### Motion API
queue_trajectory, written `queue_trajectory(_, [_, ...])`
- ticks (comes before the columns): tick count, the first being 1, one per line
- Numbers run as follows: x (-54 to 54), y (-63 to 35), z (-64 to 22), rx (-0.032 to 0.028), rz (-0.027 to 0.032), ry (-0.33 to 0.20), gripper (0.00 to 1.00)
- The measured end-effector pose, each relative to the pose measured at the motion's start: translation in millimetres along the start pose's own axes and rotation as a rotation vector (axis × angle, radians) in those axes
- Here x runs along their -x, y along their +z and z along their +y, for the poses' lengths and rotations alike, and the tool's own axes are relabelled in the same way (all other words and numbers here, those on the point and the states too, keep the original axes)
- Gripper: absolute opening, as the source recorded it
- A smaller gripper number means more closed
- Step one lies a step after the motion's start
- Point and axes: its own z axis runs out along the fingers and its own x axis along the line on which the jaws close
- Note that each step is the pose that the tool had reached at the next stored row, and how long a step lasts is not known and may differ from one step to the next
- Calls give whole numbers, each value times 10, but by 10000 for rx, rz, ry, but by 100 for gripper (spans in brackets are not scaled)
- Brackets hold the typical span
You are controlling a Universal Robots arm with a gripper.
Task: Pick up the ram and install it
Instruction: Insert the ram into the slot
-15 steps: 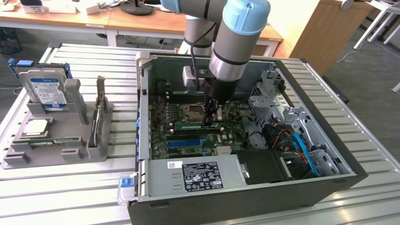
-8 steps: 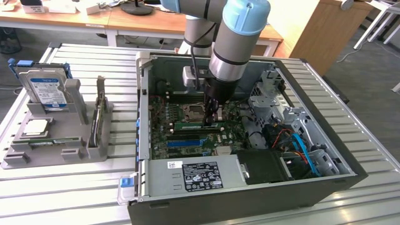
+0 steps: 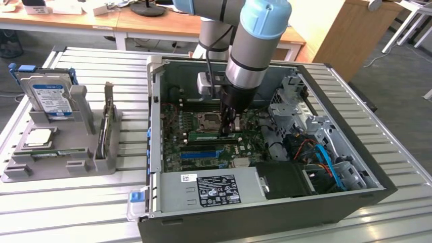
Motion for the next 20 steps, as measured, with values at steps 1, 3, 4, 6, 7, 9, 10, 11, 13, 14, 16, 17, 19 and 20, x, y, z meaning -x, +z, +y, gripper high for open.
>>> queue_trajectory(1, [0,2,0,0,0,0,12])
queue_trajectory(3, [0,6,0,0,0,0,12])
queue_trajectory(4, [0,8,0,0,0,0,12])
queue_trajectory(6, [0,15,0,0,0,0,12])
queue_trajectory(7, [0,18,-1,0,0,0,12])
queue_trajectory(9, [0,26,-1,0,0,0,12])
queue_trajectory(10, [-1,30,-1,0,0,0,12])
queue_trajectory(11, [-1,34,-1,0,0,0,12])
queue_trajectory(13, [-1,41,-1,0,0,0,12])
queue_trajectory(14, [-1,44,-1,0,1,0,12])
queue_trajectory(16, [-1,51,-2,1,1,0,12])
queue_trajectory(17, [-1,55,-2,1,1,0,12])
queue_trajectory(19, [-2,56,-2,1,3,0,12])
queue_trajectory(20, [-1,56,-2,1,3,0,12])
